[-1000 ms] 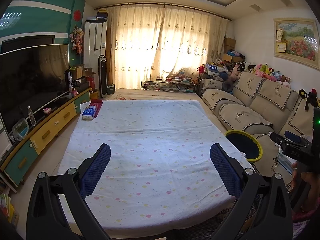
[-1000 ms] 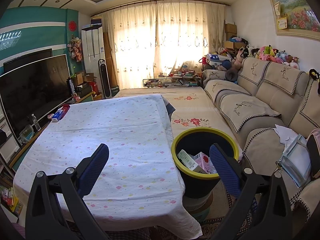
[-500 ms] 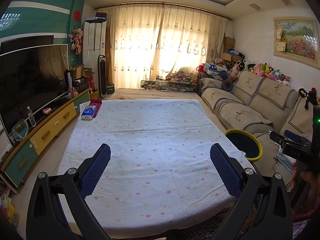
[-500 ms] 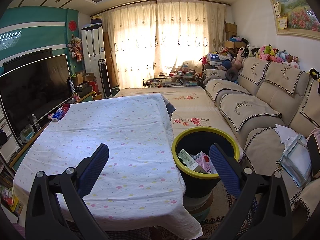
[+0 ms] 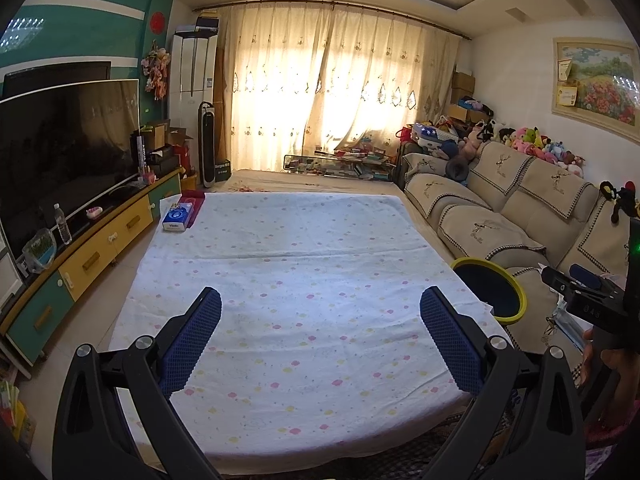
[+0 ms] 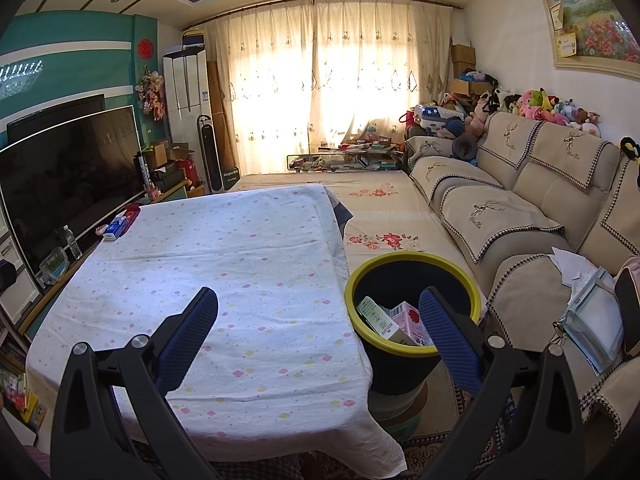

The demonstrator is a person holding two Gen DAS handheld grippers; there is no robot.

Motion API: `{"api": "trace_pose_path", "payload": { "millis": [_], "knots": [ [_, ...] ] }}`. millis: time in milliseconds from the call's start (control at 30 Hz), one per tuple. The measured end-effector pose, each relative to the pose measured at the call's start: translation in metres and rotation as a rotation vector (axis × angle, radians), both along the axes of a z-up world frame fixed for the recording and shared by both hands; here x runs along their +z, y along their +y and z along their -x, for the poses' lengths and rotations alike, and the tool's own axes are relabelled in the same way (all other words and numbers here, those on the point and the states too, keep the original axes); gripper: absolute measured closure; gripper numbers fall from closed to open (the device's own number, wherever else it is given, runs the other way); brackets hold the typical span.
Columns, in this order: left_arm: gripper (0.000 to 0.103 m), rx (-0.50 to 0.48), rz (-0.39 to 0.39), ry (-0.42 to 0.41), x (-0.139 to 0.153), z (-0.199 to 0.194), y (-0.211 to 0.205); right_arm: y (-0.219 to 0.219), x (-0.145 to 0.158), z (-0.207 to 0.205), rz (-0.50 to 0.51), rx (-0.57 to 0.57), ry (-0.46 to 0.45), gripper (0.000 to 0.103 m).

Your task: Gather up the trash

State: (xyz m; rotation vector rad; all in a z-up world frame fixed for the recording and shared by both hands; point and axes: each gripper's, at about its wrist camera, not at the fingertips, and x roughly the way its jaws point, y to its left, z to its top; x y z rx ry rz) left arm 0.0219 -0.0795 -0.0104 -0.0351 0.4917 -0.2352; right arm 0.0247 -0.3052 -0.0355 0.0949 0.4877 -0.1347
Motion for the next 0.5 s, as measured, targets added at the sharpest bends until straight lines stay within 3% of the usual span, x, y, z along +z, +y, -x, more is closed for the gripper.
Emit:
{"api": "trace_pose_path", "payload": {
  "millis": [233, 367, 500],
  "knots": [
    [0.005, 0.005, -0.005, -0.018, 0.002, -0.031, 0.002, 0.014, 0.0, -0.027, 0.004, 0.059, 0.013, 0.007],
    [0.005, 0.056, -0.046, 0.052, -0.015, -0.088, 0.006, 0.024, -0.007, -0.072, 0.006, 0.102, 0.054, 0.007],
    [0.005, 0.106, -0.089, 0.136, -0.053, -0.164, 0.015, 0.041, -0.02, -0.136, 0.018, 0.146, 0.116, 0.007]
  ]
}}
